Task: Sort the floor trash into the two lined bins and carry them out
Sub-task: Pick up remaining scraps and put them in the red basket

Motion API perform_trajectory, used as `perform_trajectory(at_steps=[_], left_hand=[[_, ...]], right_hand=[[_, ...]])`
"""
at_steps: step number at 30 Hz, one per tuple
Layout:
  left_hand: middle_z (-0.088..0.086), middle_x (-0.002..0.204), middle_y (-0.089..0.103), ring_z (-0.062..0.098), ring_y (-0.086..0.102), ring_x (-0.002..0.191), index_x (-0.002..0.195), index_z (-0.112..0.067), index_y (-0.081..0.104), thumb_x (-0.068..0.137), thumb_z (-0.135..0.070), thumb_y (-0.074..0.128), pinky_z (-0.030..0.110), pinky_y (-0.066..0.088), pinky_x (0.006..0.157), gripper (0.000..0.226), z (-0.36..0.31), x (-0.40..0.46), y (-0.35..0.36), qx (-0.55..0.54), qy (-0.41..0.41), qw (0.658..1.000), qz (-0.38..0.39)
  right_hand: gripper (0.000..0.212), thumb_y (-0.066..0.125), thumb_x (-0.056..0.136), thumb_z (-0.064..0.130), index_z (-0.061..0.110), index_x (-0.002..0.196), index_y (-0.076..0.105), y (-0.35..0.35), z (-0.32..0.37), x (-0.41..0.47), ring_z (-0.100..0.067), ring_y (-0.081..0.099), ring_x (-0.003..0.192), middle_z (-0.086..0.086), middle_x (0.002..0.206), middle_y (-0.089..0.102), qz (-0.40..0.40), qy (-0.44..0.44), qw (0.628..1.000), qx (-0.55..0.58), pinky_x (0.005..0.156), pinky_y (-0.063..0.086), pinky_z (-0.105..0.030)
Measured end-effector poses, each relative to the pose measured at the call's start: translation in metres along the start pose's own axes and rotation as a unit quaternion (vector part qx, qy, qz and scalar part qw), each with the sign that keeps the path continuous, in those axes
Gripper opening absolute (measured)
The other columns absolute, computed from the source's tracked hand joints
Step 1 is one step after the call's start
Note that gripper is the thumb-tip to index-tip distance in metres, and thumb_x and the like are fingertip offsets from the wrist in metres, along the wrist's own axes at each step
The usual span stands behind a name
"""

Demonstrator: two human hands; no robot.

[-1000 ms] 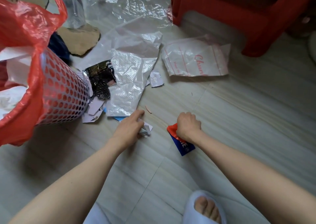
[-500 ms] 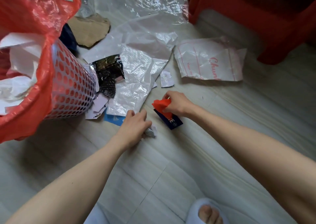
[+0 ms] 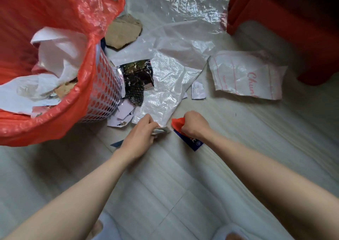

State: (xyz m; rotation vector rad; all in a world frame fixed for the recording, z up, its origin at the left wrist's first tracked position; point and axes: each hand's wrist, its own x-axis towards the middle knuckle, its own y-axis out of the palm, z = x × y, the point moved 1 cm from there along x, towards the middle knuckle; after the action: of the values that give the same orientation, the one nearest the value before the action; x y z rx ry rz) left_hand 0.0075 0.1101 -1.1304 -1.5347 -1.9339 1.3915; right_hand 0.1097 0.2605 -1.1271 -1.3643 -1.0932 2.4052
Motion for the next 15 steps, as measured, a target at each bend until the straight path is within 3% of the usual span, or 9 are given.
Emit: perform_trajectory(at_steps=[3, 5, 7, 9, 12, 15], left_hand=[[0.01, 0.104, 0.048, 0.028, 0.047, 0.098, 0.088, -0.004, 0.062, 0.075, 0.004, 0.06, 0.034, 0.042, 0.083, 0.015, -0.003, 0.003, -0.001, 0.016, 0.007, 1.0, -0.023], [0.015, 0.114, 0.05, 0.032, 0.046, 0.106, 0.086, -0.003, 0.063, 0.073, 0.008, 0.057, 0.037, 0.043, 0.089, 0.018, -0.002, 0.006, -0.002, 0.015, 0.005, 0.999, -0.029], [0.019, 0.125, 0.048, 0.037, 0.043, 0.117, 0.085, -0.003, 0.062, 0.069, 0.01, 0.058, 0.041, 0.04, 0.098, 0.021, 0.001, 0.011, -0.003, 0.02, 0.005, 0.999, -0.031], [0.021, 0.139, 0.038, 0.038, 0.031, 0.133, 0.087, -0.004, 0.06, 0.069, 0.01, 0.057, 0.048, 0.031, 0.108, 0.023, 0.001, 0.017, -0.006, 0.046, -0.002, 0.999, -0.023], [0.012, 0.157, 0.01, 0.031, 0.002, 0.146, 0.099, -0.009, 0.057, 0.082, 0.003, 0.052, 0.044, 0.011, 0.118, 0.021, -0.003, 0.026, -0.01, 0.091, -0.042, 0.994, 0.032], [0.009, 0.158, 0.003, 0.029, 0.005, 0.145, 0.11, -0.013, 0.054, 0.088, -0.006, 0.049, 0.047, 0.018, 0.113, 0.024, -0.005, 0.032, -0.008, 0.138, -0.064, 0.986, 0.071]], right_hand=[[0.036, 0.052, 0.09, 0.031, -0.001, 0.102, 0.06, 0.0, 0.004, -0.004, -0.035, 0.053, 0.109, -0.019, 0.117, 0.056, -0.013, 0.007, 1.0, -0.007, 0.074, 0.041, -0.036], [0.036, 0.052, 0.091, 0.031, 0.001, 0.11, 0.058, 0.003, 0.005, -0.008, -0.035, 0.05, 0.113, -0.017, 0.12, 0.052, -0.033, 0.0, 0.999, -0.011, 0.081, 0.044, -0.037], [0.033, 0.052, 0.092, 0.031, 0.003, 0.11, 0.054, 0.007, 0.007, -0.014, -0.035, 0.051, 0.111, -0.017, 0.118, 0.053, -0.052, -0.013, 0.999, -0.006, 0.079, 0.042, -0.037], [0.027, 0.051, 0.091, 0.023, 0.003, 0.11, 0.049, 0.013, 0.01, -0.022, -0.037, 0.055, 0.107, -0.02, 0.115, 0.056, -0.056, -0.031, 0.998, -0.005, 0.071, 0.036, -0.035], [0.026, 0.048, 0.088, 0.011, 0.003, 0.113, 0.044, 0.021, 0.016, -0.031, -0.037, 0.055, 0.107, -0.021, 0.118, 0.056, -0.049, -0.05, 0.997, -0.026, 0.07, 0.035, -0.036], [0.032, 0.053, 0.089, 0.015, 0.003, 0.117, 0.043, 0.025, 0.019, -0.033, -0.036, 0.053, 0.109, -0.02, 0.12, 0.053, -0.041, -0.06, 0.996, -0.042, 0.079, 0.041, -0.039]])
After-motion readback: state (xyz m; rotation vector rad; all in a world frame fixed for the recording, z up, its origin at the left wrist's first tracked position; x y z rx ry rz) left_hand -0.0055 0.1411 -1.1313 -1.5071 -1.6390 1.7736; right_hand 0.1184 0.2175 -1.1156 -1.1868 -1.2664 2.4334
